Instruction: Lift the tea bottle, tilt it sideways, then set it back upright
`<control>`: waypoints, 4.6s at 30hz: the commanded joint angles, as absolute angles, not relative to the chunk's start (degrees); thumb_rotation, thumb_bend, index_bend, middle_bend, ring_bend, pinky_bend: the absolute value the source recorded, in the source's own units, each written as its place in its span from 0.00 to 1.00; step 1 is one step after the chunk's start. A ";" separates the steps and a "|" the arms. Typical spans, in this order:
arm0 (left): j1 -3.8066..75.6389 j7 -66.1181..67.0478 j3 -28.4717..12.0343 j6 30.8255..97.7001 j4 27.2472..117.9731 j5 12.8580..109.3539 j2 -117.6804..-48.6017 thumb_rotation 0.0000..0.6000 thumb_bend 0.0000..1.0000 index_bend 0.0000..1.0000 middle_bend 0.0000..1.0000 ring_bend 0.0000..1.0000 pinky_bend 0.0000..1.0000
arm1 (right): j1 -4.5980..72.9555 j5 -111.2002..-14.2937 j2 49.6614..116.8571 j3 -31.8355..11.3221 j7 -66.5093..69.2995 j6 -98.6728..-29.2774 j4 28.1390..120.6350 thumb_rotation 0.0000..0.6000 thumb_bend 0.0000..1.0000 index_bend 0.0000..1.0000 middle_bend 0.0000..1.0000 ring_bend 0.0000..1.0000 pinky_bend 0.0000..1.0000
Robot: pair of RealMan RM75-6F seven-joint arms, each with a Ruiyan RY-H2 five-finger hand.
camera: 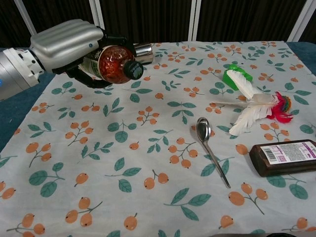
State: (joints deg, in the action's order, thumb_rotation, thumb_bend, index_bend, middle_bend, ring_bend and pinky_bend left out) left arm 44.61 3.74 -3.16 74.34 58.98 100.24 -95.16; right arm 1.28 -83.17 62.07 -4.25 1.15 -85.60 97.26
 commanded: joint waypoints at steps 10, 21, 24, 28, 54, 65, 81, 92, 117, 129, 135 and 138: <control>47.10 -53.33 -7.33 54.19 91.73 85.49 -83.19 1.00 0.58 0.29 0.35 0.31 0.45 | 1.28 -83.24 62.08 -4.17 1.18 -85.54 97.35 1.00 0.16 0.15 0.13 0.14 0.19; 51.07 -105.56 -9.46 54.23 96.34 96.79 -71.80 1.00 0.58 0.29 0.34 0.31 0.45 | 1.35 -83.08 62.18 -4.24 1.03 -85.45 97.24 1.00 0.16 0.15 0.13 0.14 0.19; 50.76 -113.28 -7.81 59.15 95.41 100.87 -70.69 1.00 0.58 0.28 0.34 0.31 0.45 | 1.34 -83.11 62.21 -4.23 1.00 -85.49 97.27 1.00 0.16 0.15 0.13 0.14 0.19; 48.48 -121.68 -5.78 69.84 93.08 105.38 -70.04 1.00 0.58 0.28 0.34 0.31 0.45 | 1.27 -83.30 62.20 -4.10 0.85 -85.59 97.43 1.00 0.16 0.15 0.13 0.14 0.19; 42.56 -89.30 3.79 70.15 79.58 102.44 -82.81 1.00 0.58 0.30 0.34 0.31 0.45 | 1.19 -83.08 61.99 -4.07 1.16 -85.45 97.74 1.00 0.16 0.15 0.13 0.14 0.19; 41.61 -71.42 0.50 65.43 72.47 94.05 -91.36 1.00 0.58 0.30 0.34 0.31 0.45 | 1.20 -83.06 61.89 -4.02 1.28 -85.31 97.76 1.00 0.16 0.15 0.13 0.14 0.19; 40.08 -57.77 -0.72 65.71 58.96 91.16 -103.04 1.00 0.57 0.30 0.33 0.29 0.45 | 1.28 -82.76 61.75 -4.16 1.73 -85.09 97.67 1.00 0.16 0.15 0.13 0.14 0.19; 39.25 -62.93 0.67 67.89 54.36 92.83 -104.67 1.00 0.49 0.25 0.25 0.19 0.38 | 1.25 -82.85 61.73 -4.16 1.82 -85.20 97.67 1.00 0.16 0.15 0.13 0.14 0.19; 34.62 -65.57 6.43 70.91 53.90 94.45 -93.66 1.00 0.17 0.00 0.00 0.00 0.13 | 1.31 -82.86 61.80 -4.24 1.75 -85.25 97.74 1.00 0.16 0.15 0.13 0.14 0.19; 30.70 -42.01 5.36 72.04 79.02 88.07 -68.50 1.00 0.17 0.05 0.00 0.00 0.04 | 1.18 -82.97 61.91 -4.13 1.33 -85.46 97.99 1.00 0.16 0.15 0.13 0.14 0.19; 22.73 -18.39 6.26 77.04 87.84 79.84 -63.70 1.00 0.16 0.05 0.00 0.00 0.02 | 0.91 -82.70 61.79 -4.32 1.48 -85.95 98.29 1.00 0.16 0.15 0.13 0.14 0.19; 19.38 -13.84 7.09 78.42 90.53 76.70 -63.03 1.00 0.16 0.05 0.00 0.00 0.00 | 0.91 -82.92 61.78 -4.20 1.32 -85.94 98.34 1.00 0.16 0.15 0.13 0.14 0.19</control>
